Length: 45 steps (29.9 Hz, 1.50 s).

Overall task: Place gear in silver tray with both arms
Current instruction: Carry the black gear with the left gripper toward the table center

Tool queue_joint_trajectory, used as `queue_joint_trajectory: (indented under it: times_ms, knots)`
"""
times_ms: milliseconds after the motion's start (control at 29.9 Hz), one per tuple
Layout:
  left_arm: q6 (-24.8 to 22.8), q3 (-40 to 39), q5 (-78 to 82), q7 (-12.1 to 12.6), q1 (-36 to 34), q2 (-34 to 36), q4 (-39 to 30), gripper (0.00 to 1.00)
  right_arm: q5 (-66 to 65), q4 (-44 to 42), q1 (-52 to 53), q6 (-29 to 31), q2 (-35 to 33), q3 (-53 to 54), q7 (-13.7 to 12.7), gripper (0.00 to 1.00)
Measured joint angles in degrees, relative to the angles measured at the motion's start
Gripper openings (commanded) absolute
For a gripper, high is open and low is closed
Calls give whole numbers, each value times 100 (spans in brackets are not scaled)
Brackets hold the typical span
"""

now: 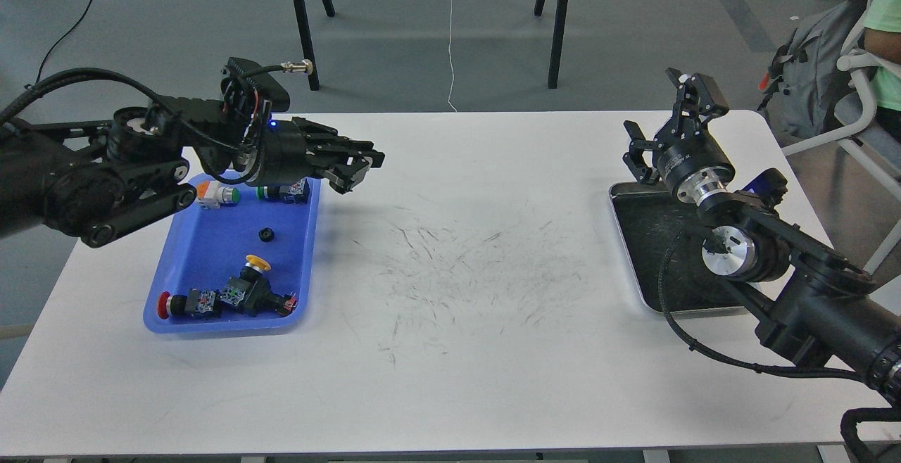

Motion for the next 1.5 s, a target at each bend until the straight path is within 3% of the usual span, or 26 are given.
queue_joint_trajectory:
  times_ms: [434,668,1069,1504]
  knots:
    - [9,71,71,0,171,-1926,1147,9,0,-71,247,-20,-28,-230,-8,99]
    - [79,71,70,-2,454,-2617,1453,10,0,-152,358,-20,-26,-374,-10,99]
    - [244,374,54,1,753,-2718,2115,11,0,-169,369,-53,-17,-389,-10,99]
    - [514,379,56,0,911,-2719,1720,12,-1,-176,358,-55,-27,-390,-10,99]
